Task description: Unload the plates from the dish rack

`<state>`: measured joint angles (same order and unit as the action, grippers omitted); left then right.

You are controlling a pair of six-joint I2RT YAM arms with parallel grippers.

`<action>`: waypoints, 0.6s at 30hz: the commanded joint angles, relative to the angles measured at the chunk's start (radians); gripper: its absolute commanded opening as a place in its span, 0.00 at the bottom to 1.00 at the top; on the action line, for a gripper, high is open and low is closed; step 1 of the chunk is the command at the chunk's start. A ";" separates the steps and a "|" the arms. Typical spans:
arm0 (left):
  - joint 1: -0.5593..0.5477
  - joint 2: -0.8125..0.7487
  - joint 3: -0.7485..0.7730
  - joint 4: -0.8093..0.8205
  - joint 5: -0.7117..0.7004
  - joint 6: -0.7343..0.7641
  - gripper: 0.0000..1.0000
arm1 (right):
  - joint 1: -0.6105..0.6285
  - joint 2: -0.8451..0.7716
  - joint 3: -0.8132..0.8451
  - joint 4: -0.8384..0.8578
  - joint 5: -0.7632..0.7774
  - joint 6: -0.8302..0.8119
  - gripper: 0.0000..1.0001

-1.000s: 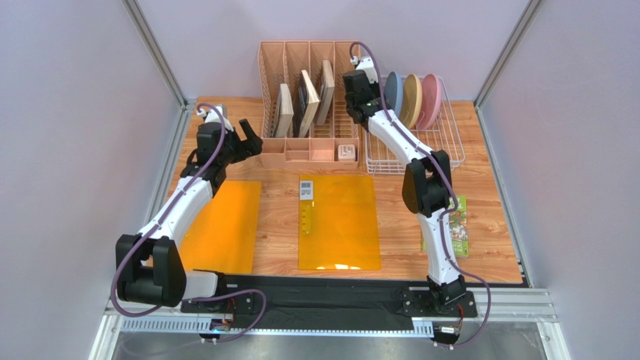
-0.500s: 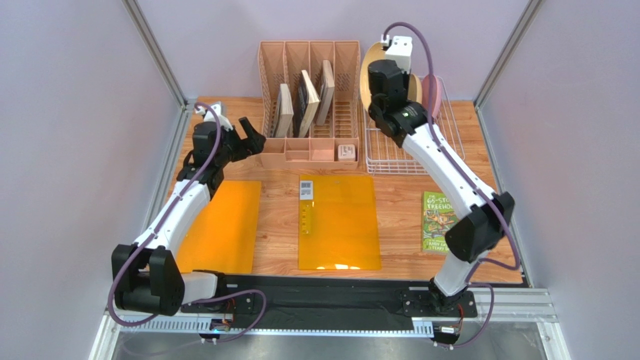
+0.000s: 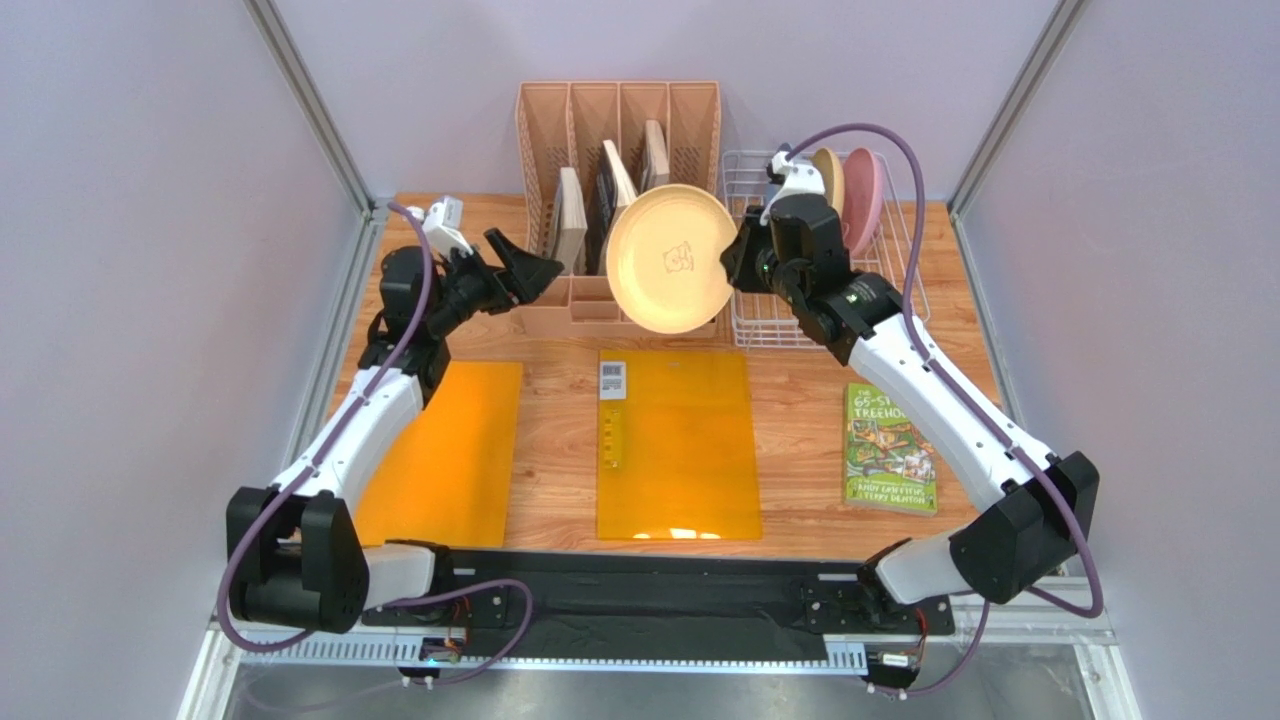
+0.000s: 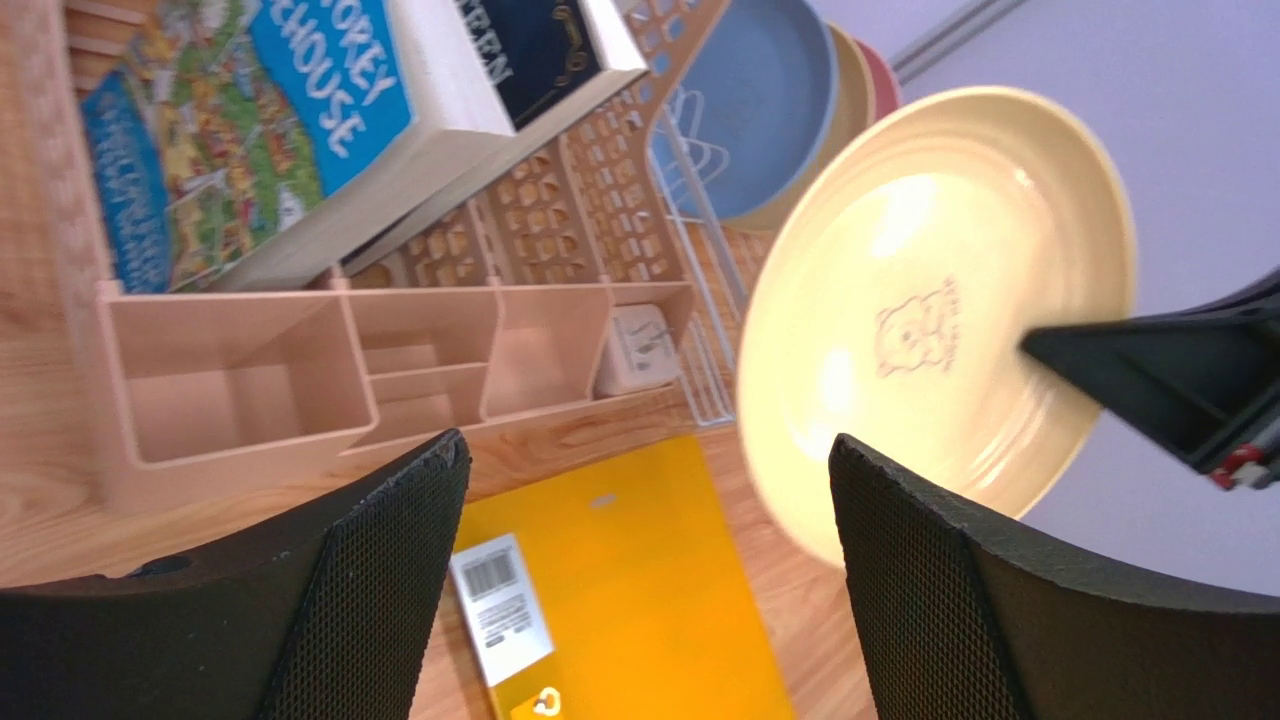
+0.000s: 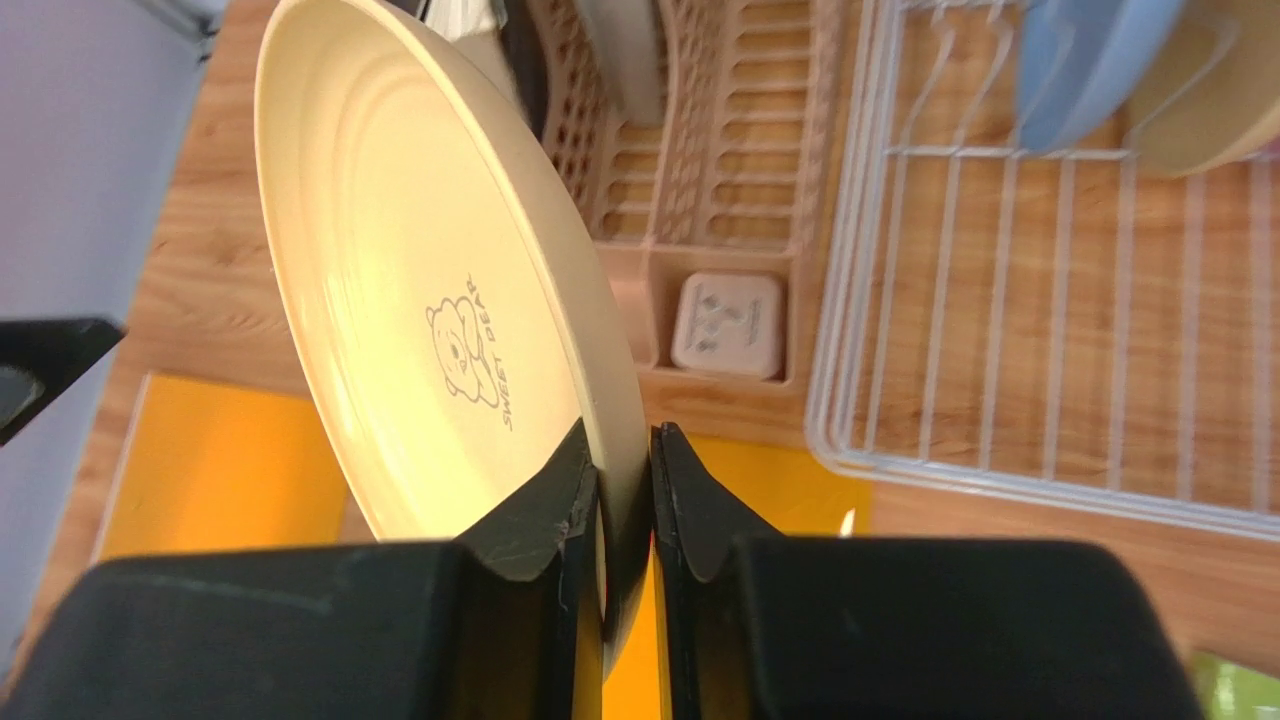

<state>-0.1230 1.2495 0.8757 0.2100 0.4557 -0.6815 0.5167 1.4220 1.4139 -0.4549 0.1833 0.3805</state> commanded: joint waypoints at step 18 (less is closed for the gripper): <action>-0.056 0.111 -0.030 0.319 0.199 -0.210 0.41 | -0.003 -0.020 -0.041 0.225 -0.392 0.202 0.00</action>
<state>-0.1715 1.3506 0.8268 0.4728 0.6411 -0.8993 0.5159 1.4048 1.3575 -0.3210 -0.1341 0.5358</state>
